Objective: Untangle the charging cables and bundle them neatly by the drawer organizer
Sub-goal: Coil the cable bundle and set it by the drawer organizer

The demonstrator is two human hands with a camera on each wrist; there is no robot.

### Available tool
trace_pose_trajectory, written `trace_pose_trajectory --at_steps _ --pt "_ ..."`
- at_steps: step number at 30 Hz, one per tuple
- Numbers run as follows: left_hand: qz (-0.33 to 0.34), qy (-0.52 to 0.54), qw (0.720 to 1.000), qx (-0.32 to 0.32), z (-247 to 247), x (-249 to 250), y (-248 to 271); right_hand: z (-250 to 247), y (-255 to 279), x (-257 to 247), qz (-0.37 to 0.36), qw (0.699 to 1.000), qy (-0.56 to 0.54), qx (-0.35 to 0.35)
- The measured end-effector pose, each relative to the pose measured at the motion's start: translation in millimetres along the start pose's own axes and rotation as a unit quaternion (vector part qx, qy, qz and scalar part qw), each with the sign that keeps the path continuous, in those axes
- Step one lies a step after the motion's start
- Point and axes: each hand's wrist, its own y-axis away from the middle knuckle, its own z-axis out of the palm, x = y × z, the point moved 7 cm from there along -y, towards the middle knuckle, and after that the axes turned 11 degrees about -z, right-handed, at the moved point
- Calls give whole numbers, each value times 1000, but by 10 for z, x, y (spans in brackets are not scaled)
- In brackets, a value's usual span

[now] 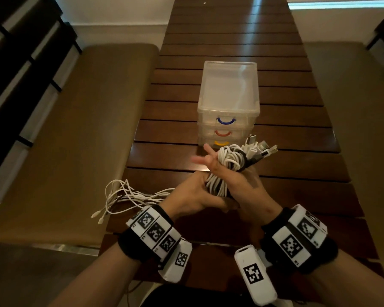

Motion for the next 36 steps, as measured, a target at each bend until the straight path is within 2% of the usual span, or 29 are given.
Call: trace_pose_trajectory --at_steps 2,5,8,10,15,21,23,25,28,30,32,33,36 --pt "-5 31 999 -23 -10 -23 -21 43 -14 -7 -9 999 26 -31" --pt "-42 26 998 -41 -33 -114 -56 90 -19 -19 0 999 -28 -31" --pt "-79 50 994 -60 1 -206 -63 100 -26 -33 -23 999 -2 -36" --pt "-72 36 995 -64 35 -215 -70 82 -45 -4 -29 999 -37 -10" --pt "-56 26 998 -14 19 -290 -93 46 -111 121 -20 995 -87 41" --pt "-28 13 999 -23 52 -272 -72 58 -173 227 13 988 -149 38" --pt "-42 -69 996 -35 14 -316 -60 96 -173 232 22 987 -160 22" --pt "-86 -179 980 -24 -100 -362 -45 105 -175 226 24 988 -153 8" --pt "-135 -309 941 -19 -315 -384 -12 101 -212 207 28 987 -158 -6" --pt "-165 -407 898 -13 -539 -466 34 84 -238 156 19 985 -169 -13" --pt "-209 -510 835 6 -858 -618 118 36 -254 104 7 984 -179 -18" --pt "-230 -527 818 20 -1027 -682 180 15 -258 96 7 983 -183 -20" --pt "-245 -489 835 59 -1396 -705 377 48 -252 122 9 982 -185 -34"
